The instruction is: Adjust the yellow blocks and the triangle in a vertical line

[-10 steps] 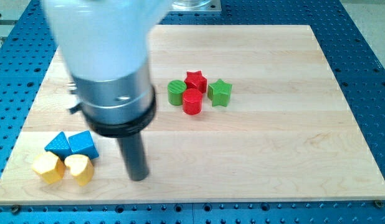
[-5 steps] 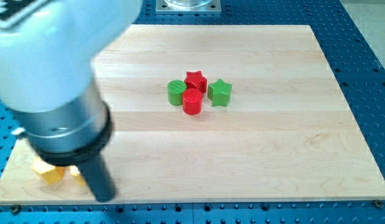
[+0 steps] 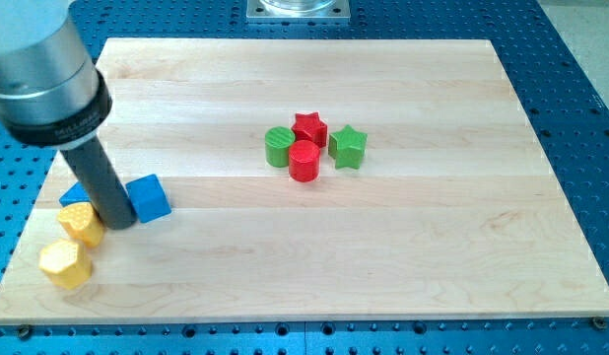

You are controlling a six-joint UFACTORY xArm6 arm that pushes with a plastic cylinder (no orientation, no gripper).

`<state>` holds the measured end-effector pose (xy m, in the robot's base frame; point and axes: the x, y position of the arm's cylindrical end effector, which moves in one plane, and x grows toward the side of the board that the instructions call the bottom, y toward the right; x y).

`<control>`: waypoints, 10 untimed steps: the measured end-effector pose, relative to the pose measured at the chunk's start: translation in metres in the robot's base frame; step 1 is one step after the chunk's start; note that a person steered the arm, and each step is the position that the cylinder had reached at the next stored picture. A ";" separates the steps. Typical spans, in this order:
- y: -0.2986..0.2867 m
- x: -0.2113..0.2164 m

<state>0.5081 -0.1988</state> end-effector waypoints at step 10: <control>-0.008 0.009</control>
